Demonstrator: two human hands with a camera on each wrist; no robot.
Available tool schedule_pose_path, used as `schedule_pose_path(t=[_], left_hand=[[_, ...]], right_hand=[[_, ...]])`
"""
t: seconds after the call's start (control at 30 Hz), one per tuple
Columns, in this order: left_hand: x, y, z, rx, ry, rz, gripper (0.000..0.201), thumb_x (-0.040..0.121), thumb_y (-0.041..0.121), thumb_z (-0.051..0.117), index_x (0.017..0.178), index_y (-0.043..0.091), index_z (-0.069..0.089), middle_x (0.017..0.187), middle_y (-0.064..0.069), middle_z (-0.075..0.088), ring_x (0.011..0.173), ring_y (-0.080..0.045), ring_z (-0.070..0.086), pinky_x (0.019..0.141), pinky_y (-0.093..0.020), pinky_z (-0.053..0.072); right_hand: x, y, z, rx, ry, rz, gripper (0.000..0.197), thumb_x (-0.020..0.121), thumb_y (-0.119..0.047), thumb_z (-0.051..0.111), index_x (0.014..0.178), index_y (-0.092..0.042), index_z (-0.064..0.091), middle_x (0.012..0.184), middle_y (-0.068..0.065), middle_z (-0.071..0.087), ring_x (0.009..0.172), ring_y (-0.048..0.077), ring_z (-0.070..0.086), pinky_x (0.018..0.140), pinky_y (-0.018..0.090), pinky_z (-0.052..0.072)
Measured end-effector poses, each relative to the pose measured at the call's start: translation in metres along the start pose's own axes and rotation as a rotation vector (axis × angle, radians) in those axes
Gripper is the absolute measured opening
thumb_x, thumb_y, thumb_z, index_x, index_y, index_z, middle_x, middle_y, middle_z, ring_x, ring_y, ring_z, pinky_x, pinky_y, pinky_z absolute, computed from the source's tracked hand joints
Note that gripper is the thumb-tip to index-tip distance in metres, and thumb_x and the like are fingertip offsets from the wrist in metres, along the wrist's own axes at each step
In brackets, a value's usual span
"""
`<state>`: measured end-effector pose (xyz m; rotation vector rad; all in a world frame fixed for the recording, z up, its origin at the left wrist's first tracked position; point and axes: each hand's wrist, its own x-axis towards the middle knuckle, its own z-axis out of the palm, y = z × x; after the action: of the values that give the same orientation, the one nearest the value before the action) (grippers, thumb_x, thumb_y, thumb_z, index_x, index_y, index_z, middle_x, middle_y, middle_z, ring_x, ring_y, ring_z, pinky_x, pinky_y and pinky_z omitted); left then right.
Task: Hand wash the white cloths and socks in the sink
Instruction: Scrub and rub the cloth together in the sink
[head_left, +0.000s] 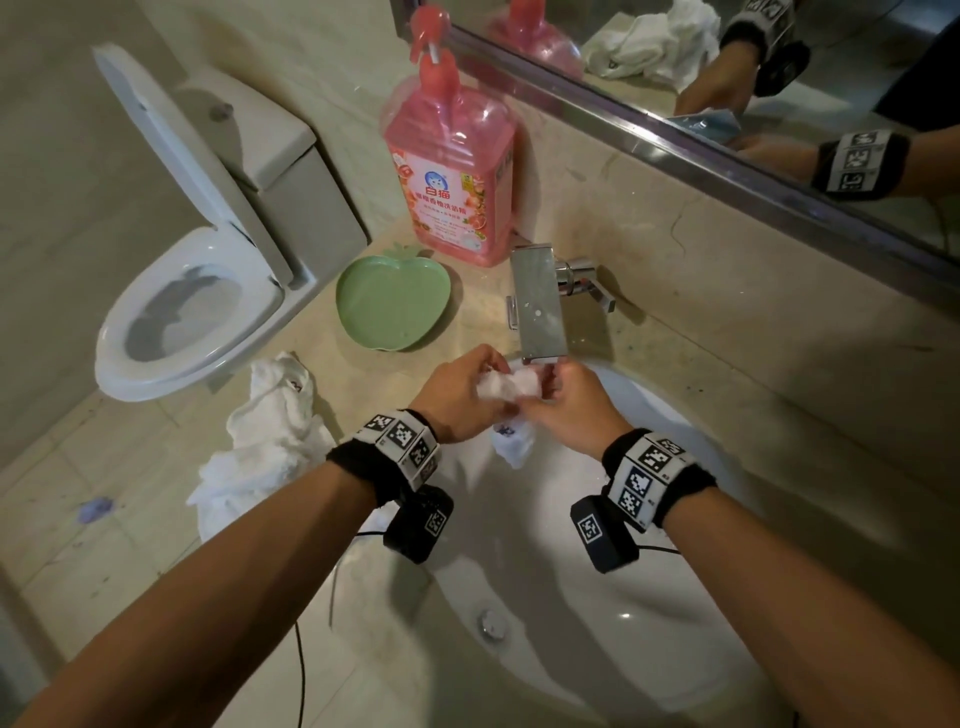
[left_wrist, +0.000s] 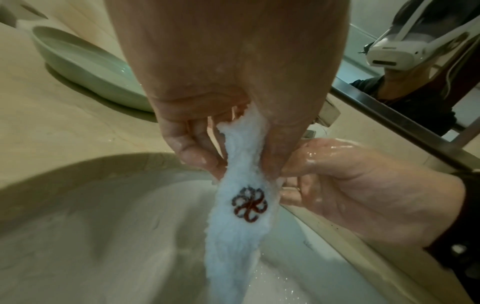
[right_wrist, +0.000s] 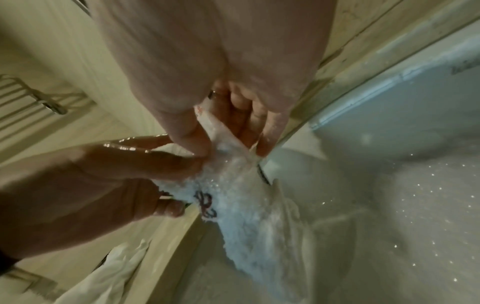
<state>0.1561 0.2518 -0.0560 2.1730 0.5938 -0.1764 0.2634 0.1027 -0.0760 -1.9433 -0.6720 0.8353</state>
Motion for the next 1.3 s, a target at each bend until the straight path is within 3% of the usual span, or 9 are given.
schedule_pose_path(t=[0.17, 0.33, 0.5, 0.6, 0.8, 0.9, 1.0, 1.2, 1.3], left_hand=[[-0.006, 0.0, 0.001, -0.062, -0.035, -0.024, 0.057, 0.076, 0.032, 0.081, 0.113, 0.022, 0.04, 0.109, -0.002, 0.059, 0.1, -0.023, 0.059, 0.082, -0.036, 0.049], [-0.006, -0.001, -0.004, -0.144, 0.003, 0.031, 0.041, 0.078, 0.024, 0.082, 0.105, 0.021, 0.051, 0.101, -0.002, 0.064, 0.083, -0.026, 0.063, 0.07, -0.035, 0.053], [-0.005, 0.0, -0.002, 0.081, 0.086, -0.176, 0.062, 0.074, 0.061, 0.075, 0.107, 0.019, 0.044, 0.087, 0.003, 0.059, 0.076, -0.014, 0.058, 0.059, -0.029, 0.043], [-0.003, 0.002, 0.003, 0.003, 0.109, -0.223, 0.053, 0.081, 0.059, 0.07, 0.097, 0.014, 0.047, 0.083, -0.002, 0.067, 0.072, -0.022, 0.068, 0.065, -0.04, 0.056], [-0.004, 0.016, 0.017, -0.331, -0.082, -0.114, 0.042, 0.078, 0.078, 0.053, 0.091, 0.039, 0.064, 0.086, 0.011, 0.075, 0.077, -0.007, 0.073, 0.072, -0.036, 0.062], [-0.003, 0.009, 0.019, -0.306, -0.021, -0.079, 0.022, 0.098, 0.05, 0.051, 0.093, 0.03, 0.059, 0.095, -0.005, 0.075, 0.078, -0.012, 0.074, 0.073, -0.039, 0.061], [-0.004, 0.005, 0.016, -0.274, 0.023, -0.083, 0.023, 0.104, 0.031, 0.044, 0.1, 0.016, 0.061, 0.102, -0.014, 0.072, 0.085, -0.022, 0.072, 0.078, -0.044, 0.06], [-0.018, -0.001, -0.014, -0.343, 0.138, -0.141, 0.037, 0.095, 0.038, 0.043, 0.1, 0.007, 0.062, 0.102, -0.018, 0.068, 0.096, -0.038, 0.066, 0.087, -0.056, 0.055], [-0.029, -0.003, -0.028, -0.439, 0.197, -0.154, 0.036, 0.092, 0.045, 0.046, 0.099, 0.016, 0.066, 0.1, -0.011, 0.071, 0.096, -0.032, 0.068, 0.085, -0.054, 0.057]], right_hand=[[-0.002, -0.004, -0.007, -0.01, -0.162, 0.039, 0.046, 0.086, -0.02, 0.074, 0.13, -0.013, 0.061, 0.117, 0.002, 0.069, 0.106, 0.014, 0.066, 0.088, 0.036, 0.056], [-0.01, -0.004, -0.013, -0.113, -0.101, -0.019, 0.026, 0.092, -0.021, 0.07, 0.116, -0.016, 0.062, 0.123, 0.006, 0.058, 0.106, 0.018, 0.061, 0.082, 0.026, 0.053], [-0.013, -0.004, -0.018, -0.069, -0.022, -0.012, 0.017, 0.092, -0.024, 0.068, 0.102, -0.032, 0.057, 0.105, -0.009, 0.064, 0.102, 0.011, 0.063, 0.076, 0.02, 0.048], [-0.017, -0.004, -0.018, -0.046, 0.081, -0.037, 0.019, 0.09, -0.022, 0.072, 0.093, -0.039, 0.062, 0.091, -0.017, 0.066, 0.087, 0.004, 0.065, 0.071, 0.015, 0.048], [-0.023, -0.002, -0.016, -0.051, 0.006, -0.038, 0.026, 0.094, -0.014, 0.067, 0.118, -0.024, 0.073, 0.077, -0.023, 0.067, 0.069, -0.008, 0.059, 0.063, 0.007, 0.043], [-0.028, -0.002, -0.026, -0.056, -0.034, -0.017, 0.03, 0.097, -0.012, 0.062, 0.125, -0.018, 0.069, 0.094, -0.016, 0.068, 0.081, -0.007, 0.061, 0.071, 0.015, 0.047], [-0.031, -0.003, -0.033, -0.044, 0.071, 0.01, 0.024, 0.099, -0.011, 0.056, 0.12, -0.014, 0.068, 0.108, 0.006, 0.069, 0.095, 0.019, 0.063, 0.078, 0.031, 0.05], [-0.031, -0.008, -0.043, -0.039, 0.216, 0.16, 0.018, 0.102, -0.021, 0.044, 0.117, -0.019, 0.053, 0.094, 0.004, 0.062, 0.076, 0.019, 0.056, 0.066, 0.034, 0.045], [-0.034, -0.012, -0.049, -0.085, 0.186, 0.193, 0.03, 0.097, -0.024, 0.057, 0.125, -0.016, 0.053, 0.111, 0.005, 0.062, 0.096, 0.024, 0.06, 0.084, 0.038, 0.051]])
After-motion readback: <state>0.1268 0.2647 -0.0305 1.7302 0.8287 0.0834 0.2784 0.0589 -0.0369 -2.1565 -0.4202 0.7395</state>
